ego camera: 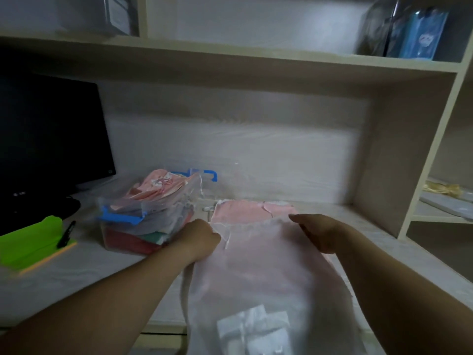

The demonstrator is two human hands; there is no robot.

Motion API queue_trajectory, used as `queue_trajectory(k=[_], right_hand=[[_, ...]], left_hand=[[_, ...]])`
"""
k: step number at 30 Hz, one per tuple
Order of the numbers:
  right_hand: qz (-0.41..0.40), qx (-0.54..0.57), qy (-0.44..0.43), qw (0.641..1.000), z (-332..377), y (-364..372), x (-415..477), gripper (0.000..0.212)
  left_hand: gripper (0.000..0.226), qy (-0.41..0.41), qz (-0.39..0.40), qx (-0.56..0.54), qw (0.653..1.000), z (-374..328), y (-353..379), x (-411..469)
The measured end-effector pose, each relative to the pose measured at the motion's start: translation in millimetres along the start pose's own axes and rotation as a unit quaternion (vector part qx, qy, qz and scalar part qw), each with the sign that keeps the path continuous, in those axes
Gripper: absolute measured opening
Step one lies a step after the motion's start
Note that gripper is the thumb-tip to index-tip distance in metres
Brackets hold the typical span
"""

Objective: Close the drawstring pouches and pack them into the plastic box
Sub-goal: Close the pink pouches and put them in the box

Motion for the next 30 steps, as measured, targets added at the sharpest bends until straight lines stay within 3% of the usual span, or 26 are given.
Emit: queue_trajectory(k=[2, 5, 8, 10, 13, 16, 20, 23, 27, 30], right_hand=[[-0.038, 0.012, -0.003, 0.999, -1.9, -1.2, 10.9, 0.039], [-0.071, 0.015, -0.021, 0.997, 4.0, -2.4, 20.0, 0.029], [-0.076, 0.014, -0.032, 0.996, 11.6, -6.3, 31.8, 0.029], [-0.069, 0.001, -0.040, 0.997, 16.8, -7.3, 40.1, 0.032], [-0.090, -0.027, -0.068, 0.993, 23.0, -8.3, 51.5, 0.029], [-0.098, -0.024, -0.118, 0.988, 20.0, -2.1, 62.5, 0.024], [-0.149, 0.044, -0.200, 0.967, 25.6, -6.3, 56.3, 0.023], [-0.167, 0.060, -0.205, 0.962, 20.3, -8.0, 62.8, 0.020], [-0.177, 0.062, -0.187, 0.964, 14.9, -10.7, 64.5, 0.018], [-0.135, 0.068, -0.162, 0.975, 17.8, -6.7, 60.7, 0.021]], left_hand=[[0.020, 0.041, -0.013, 0.071, 0.997, -4.0, -1.7, -1.3], [0.051, 0.069, 0.009, 0.083, 0.994, -5.3, 0.5, 5.1], [0.069, 0.066, 0.029, 0.073, 0.995, -3.5, 6.9, 25.8], [0.068, 0.055, 0.037, 0.072, 0.995, -1.4, 13.6, 41.6], [0.047, 0.057, 0.057, 0.095, 0.992, 0.5, 26.8, 54.7], [0.018, 0.082, 0.020, 0.003, 0.996, 0.2, 34.5, 66.6], [0.031, 0.089, -0.055, -0.086, 0.991, 0.5, 24.8, 70.9], [0.036, 0.069, -0.075, -0.163, 0.981, 10.0, 19.7, 74.7], [0.033, 0.008, -0.087, -0.323, 0.943, 23.9, 12.9, 70.9], [0.032, -0.083, -0.079, -0.455, 0.883, 19.4, 11.9, 58.0]])
Point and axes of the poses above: each hand's wrist, its own x-axis towards the middle knuckle, its own y-axis out of the palm, z = x × y, the point moved 10 cm from there along x, towards the middle knuckle, and after that the axes turned 13 degrees about -x, right-handed, at the moved point
